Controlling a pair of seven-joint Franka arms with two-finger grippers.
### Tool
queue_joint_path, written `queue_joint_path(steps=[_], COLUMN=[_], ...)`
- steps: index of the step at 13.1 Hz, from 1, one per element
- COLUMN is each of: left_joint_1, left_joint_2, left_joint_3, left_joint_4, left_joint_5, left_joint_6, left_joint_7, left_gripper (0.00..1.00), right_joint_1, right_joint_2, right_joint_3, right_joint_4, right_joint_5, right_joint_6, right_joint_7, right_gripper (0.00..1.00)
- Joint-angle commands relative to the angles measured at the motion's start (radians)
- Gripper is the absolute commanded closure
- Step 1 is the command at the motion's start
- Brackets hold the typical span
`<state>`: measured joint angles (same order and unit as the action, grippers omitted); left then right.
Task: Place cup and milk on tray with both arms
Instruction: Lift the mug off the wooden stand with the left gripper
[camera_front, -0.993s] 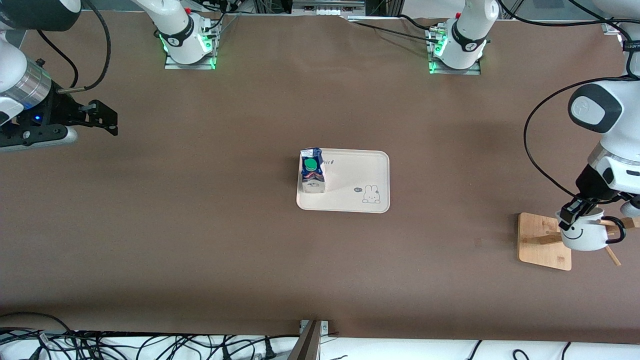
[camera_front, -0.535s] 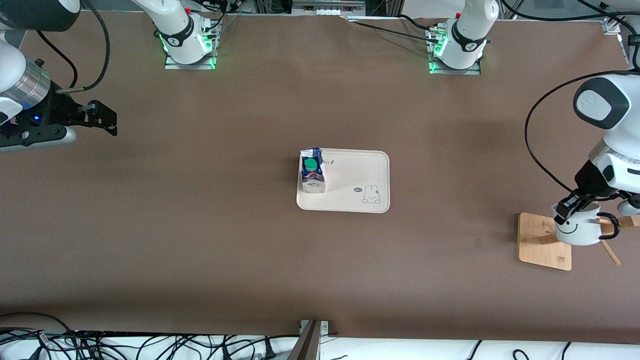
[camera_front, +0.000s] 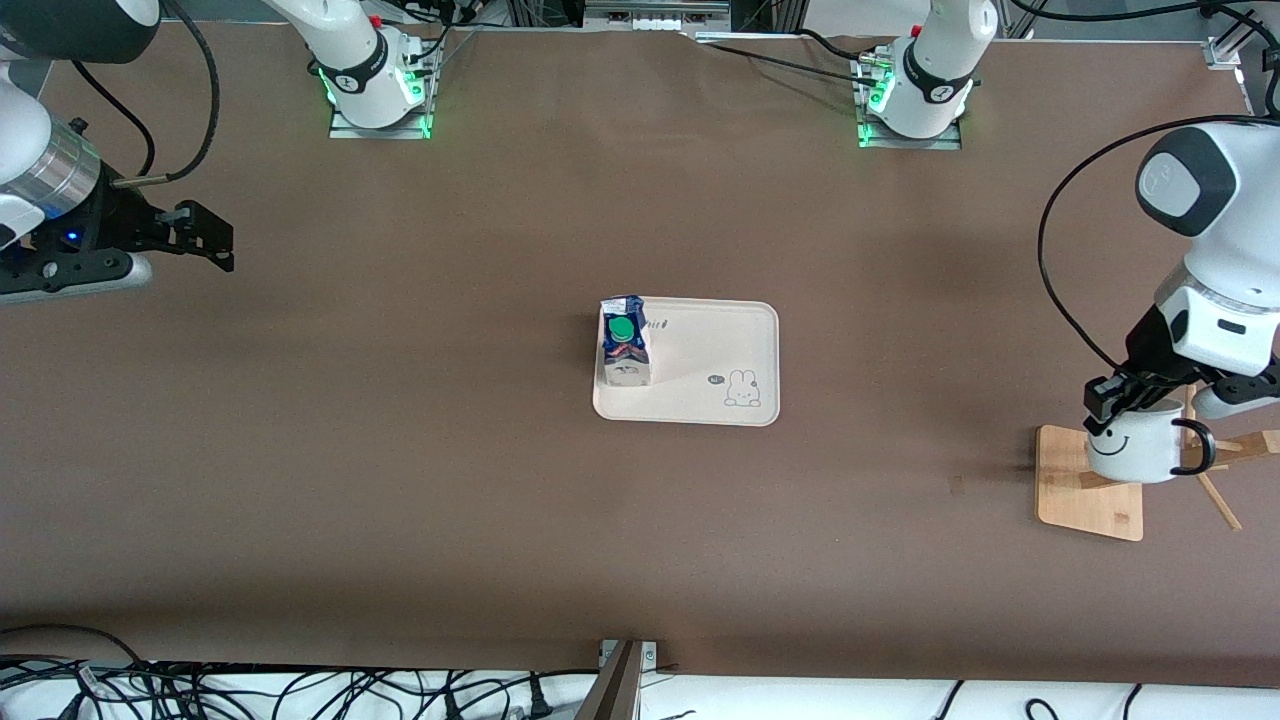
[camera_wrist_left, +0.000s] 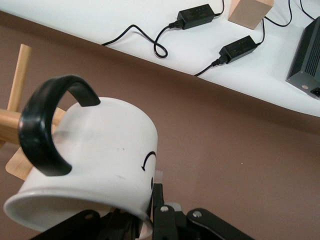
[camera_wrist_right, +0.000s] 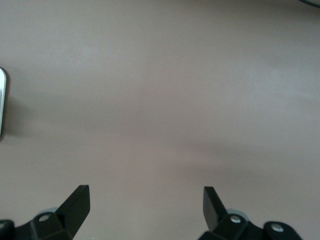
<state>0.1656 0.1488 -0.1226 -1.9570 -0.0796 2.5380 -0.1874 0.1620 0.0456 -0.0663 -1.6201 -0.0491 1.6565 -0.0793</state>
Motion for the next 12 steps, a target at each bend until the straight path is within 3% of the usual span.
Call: queue_joint_path(steps=[1,8,12], left_joint_1=[0.002,-0.001,-0.066], left_joint_2=[-0.021,-0.011,0.024], left_joint_3=[-0.058,-0.228,-0.247], left_joint_4=[0.044,0.194,0.272], left_joint_5=[0.075,0.1,0.098], left_joint_6=[-0.053,-0.384,-0.603], left_joint_7=[0.016,0.016,0.008], left_gripper=[1.0,1.0,1.0], right_joint_1=[-0.009,-0.01,-0.01], right_joint_2=[0.008,0.01,0.008], right_joint_3=[0.008,0.008,0.008], right_joint_4=[0.02,0.02,0.02], right_joint_5=[-0.009,-0.009,-0.009], right_joint_6=[-0.012,-0.012,-0.014], right_joint_7=[0.006,0.006,0.006], right_gripper=[0.0,0.0,0.0])
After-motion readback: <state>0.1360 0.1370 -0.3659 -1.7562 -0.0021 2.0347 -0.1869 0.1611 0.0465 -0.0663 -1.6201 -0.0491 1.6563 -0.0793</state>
